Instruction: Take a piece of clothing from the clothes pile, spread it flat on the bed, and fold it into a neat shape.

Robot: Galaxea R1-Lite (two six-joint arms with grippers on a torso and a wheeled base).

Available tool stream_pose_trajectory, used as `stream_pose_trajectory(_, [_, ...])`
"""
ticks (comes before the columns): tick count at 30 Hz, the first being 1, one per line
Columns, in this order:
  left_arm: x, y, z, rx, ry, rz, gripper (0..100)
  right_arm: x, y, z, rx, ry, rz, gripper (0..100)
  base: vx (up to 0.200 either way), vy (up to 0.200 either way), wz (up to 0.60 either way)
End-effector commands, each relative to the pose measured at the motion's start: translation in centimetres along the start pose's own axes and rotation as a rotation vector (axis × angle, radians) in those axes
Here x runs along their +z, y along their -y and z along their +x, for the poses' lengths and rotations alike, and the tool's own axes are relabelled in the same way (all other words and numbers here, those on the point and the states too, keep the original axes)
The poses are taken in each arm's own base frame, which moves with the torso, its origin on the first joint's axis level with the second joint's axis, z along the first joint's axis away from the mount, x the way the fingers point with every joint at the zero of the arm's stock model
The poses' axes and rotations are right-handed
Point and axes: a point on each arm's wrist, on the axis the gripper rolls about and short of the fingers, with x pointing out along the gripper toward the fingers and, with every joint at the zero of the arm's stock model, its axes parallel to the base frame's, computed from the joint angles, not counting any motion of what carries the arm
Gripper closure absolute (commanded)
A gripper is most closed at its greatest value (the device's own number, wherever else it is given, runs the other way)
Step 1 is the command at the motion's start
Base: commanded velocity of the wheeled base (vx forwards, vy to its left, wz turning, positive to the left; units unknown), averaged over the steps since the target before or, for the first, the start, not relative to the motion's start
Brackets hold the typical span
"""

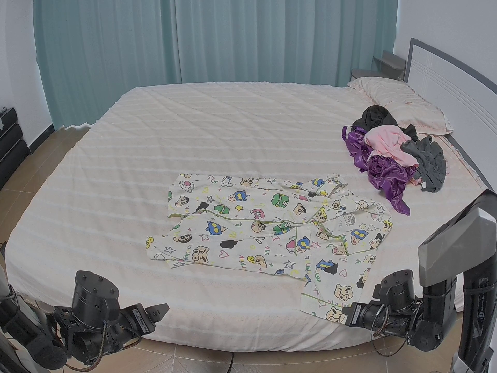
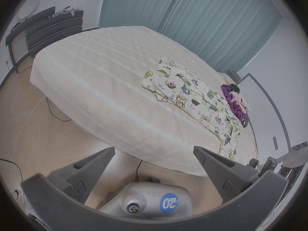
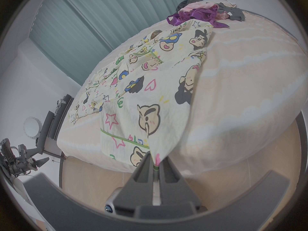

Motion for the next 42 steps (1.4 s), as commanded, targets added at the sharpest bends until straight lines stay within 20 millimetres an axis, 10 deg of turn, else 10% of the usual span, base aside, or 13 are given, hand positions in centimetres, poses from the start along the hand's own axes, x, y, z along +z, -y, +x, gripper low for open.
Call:
stream_pose_trajectory(1, [0.0, 0.0, 0.0, 0.000, 0.002, 0.001, 0, 0.2, 0.6, -1.5, -0.019, 0.003, 0.018, 100, 0.000, 0.000, 0.00])
stream_pose_trajectory(19, [1.2, 1.5, 0.6, -0.001, 0.089, -0.011, 0, 6.2, 1.3, -10.0, 0.124, 0.261, 0.129, 100, 0.000, 0.000, 0.00])
stream_pose_trajectory(27, [1.8, 2.8, 2.8, 0.014, 0.086, -0.012, 0, 10.4, 1.5, -10.8, 0.154, 0.456, 0.156, 100, 0.000, 0.000, 0.00])
stream_pose_trajectory(42, [3.8, 5.1, 9.2, 0.044, 0.095, 0.011, 0, 11.6, 1.4, -12.2, 0.177, 0.525, 0.157, 100, 0.000, 0.000, 0.00])
